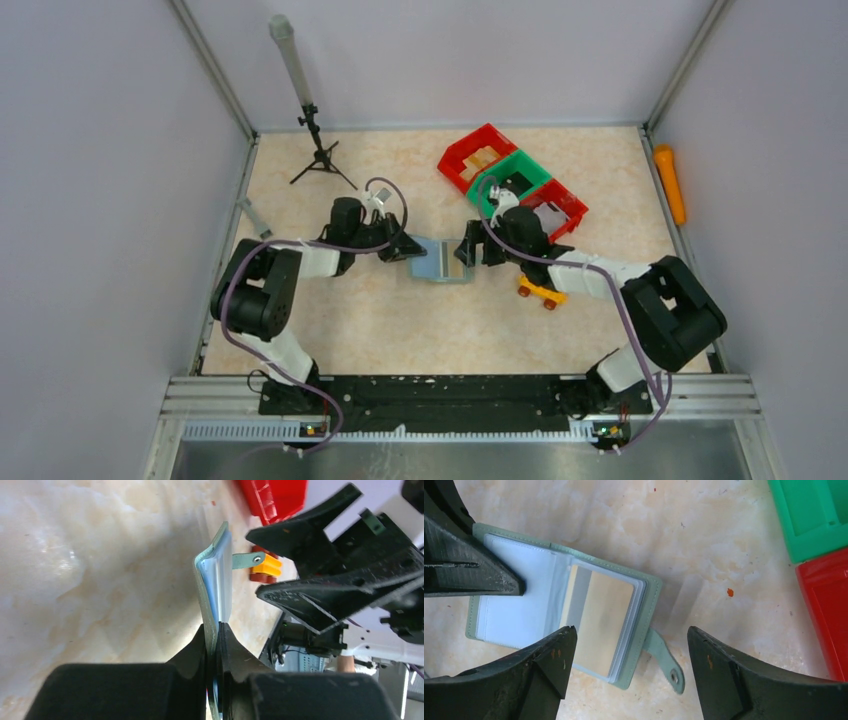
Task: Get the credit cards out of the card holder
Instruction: Remove the credit card from the card holder.
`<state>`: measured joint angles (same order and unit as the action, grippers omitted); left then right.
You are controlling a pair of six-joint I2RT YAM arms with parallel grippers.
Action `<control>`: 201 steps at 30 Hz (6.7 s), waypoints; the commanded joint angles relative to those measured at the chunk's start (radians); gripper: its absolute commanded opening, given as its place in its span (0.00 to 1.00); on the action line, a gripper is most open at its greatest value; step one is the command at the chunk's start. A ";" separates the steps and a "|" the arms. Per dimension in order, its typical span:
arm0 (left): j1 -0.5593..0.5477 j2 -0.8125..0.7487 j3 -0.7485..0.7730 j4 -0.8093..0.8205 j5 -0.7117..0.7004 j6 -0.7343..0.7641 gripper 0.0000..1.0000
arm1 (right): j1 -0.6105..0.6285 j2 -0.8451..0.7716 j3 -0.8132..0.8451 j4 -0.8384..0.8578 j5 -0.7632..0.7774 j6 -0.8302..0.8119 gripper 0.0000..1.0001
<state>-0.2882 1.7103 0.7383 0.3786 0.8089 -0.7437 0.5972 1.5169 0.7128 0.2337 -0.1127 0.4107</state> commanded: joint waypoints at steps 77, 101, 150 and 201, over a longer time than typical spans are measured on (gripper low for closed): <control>0.058 -0.136 -0.210 0.863 0.171 -0.355 0.00 | -0.074 -0.119 -0.207 0.631 -0.455 0.161 0.67; -0.030 -0.153 -0.123 0.538 0.148 -0.150 0.00 | -0.022 -0.062 -0.155 0.626 -0.549 0.140 0.75; -0.037 -0.153 -0.067 0.270 0.068 -0.022 0.63 | -0.022 -0.038 -0.083 0.376 -0.370 0.082 0.02; -0.079 -0.084 -0.015 0.241 0.089 -0.023 0.02 | -0.126 -0.154 -0.182 0.370 -0.184 0.143 0.44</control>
<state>-0.3847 1.6814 0.7181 0.6529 0.9436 -0.8150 0.4808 1.3949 0.4782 0.7071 -0.4042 0.6167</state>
